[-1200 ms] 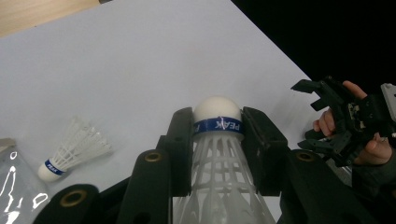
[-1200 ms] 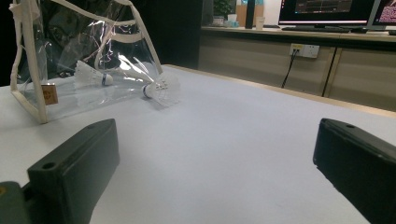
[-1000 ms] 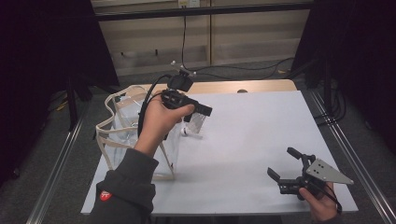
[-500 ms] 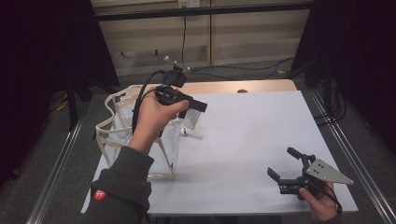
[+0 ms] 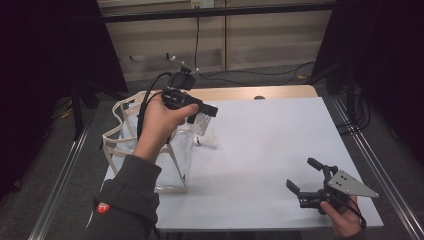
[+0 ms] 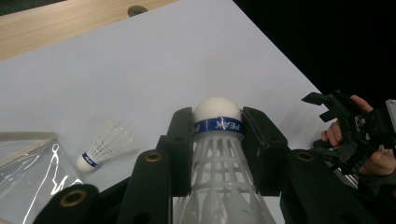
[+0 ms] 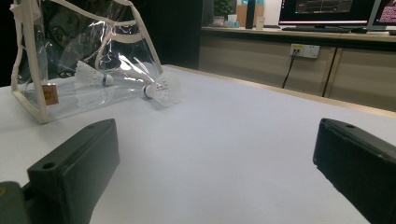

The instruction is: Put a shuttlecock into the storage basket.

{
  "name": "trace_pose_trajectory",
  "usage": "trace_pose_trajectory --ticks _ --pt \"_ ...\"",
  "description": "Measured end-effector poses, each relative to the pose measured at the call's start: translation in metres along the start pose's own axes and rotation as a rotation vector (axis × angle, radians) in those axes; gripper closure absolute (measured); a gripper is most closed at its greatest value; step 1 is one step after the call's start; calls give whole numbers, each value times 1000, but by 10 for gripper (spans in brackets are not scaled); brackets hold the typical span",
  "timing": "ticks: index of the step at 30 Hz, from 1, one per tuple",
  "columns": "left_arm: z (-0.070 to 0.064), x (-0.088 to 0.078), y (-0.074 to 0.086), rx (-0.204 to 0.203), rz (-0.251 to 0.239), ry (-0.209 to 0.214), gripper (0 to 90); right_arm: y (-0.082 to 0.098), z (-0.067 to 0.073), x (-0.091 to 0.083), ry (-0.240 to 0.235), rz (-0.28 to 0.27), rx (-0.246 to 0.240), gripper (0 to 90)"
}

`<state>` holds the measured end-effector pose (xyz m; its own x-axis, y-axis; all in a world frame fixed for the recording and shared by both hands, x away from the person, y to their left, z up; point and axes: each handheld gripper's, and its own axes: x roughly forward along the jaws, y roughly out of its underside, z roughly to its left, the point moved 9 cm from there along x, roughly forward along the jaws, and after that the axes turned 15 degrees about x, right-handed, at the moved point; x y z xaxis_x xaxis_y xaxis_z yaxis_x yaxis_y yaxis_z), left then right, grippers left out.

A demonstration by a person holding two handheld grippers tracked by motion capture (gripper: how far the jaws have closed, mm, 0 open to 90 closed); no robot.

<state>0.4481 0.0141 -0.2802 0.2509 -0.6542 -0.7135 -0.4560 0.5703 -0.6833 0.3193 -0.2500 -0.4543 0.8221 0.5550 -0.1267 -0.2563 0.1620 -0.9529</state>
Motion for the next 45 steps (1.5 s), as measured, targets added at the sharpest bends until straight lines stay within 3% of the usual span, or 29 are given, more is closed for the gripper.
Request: trace_pose_trajectory --ticks 45 --pt "19 -22 -2 -39 -10 -42 654 0 1 0 -3 3 -4 3"
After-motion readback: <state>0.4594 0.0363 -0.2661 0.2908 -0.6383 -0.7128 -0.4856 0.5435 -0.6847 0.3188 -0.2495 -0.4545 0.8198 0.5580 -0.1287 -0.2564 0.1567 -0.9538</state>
